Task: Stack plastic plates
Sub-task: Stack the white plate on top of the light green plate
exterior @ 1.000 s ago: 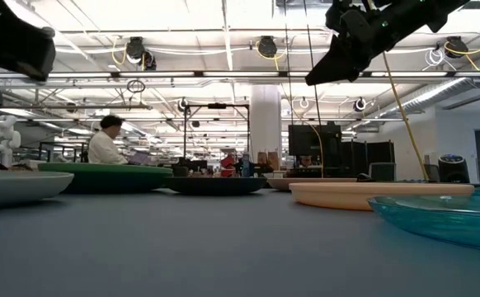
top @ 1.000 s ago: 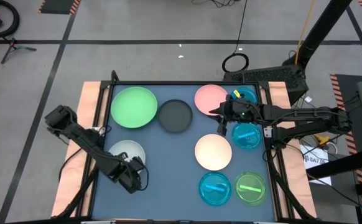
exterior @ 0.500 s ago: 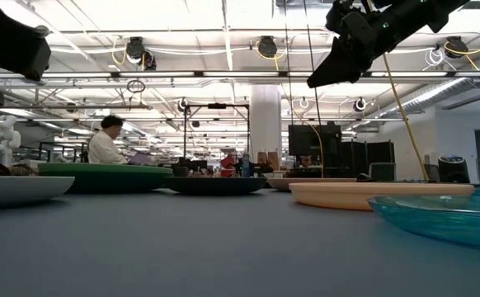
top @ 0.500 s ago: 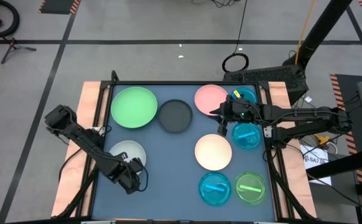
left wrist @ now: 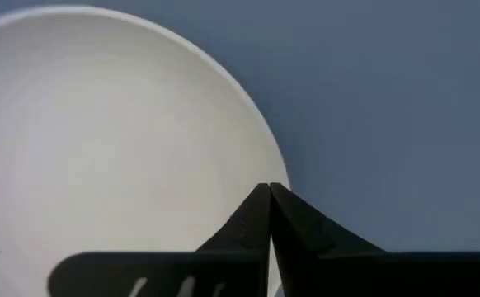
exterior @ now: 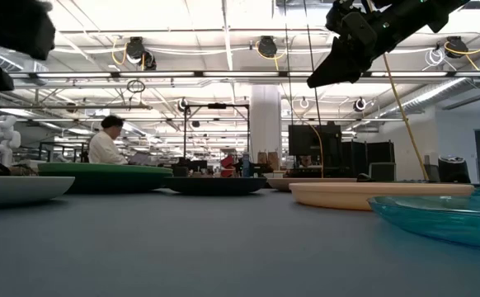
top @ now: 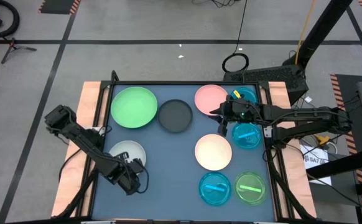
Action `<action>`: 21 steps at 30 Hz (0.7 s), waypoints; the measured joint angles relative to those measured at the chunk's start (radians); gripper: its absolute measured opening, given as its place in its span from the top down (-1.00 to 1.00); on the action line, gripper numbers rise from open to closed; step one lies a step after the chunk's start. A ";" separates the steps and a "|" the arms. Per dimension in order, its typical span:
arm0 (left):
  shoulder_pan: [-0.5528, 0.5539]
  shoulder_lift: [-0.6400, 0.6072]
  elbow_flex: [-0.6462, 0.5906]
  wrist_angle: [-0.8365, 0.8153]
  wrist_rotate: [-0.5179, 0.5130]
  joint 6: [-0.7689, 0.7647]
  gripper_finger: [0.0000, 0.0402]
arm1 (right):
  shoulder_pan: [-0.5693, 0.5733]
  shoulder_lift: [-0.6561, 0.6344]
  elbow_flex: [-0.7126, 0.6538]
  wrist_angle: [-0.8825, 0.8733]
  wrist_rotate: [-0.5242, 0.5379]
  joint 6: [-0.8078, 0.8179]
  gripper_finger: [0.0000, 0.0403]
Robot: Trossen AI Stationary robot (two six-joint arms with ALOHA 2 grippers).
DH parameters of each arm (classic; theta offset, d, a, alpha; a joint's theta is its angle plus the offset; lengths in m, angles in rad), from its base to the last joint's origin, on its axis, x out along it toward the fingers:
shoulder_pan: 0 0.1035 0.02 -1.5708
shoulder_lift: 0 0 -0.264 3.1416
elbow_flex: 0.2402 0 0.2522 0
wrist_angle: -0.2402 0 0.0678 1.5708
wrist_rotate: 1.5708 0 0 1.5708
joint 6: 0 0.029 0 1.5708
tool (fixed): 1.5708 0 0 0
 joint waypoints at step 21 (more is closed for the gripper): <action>-0.013 0.043 0.024 0.019 -0.118 -0.109 0.05 | 0.000 0.000 0.000 -0.007 0.002 0.000 0.57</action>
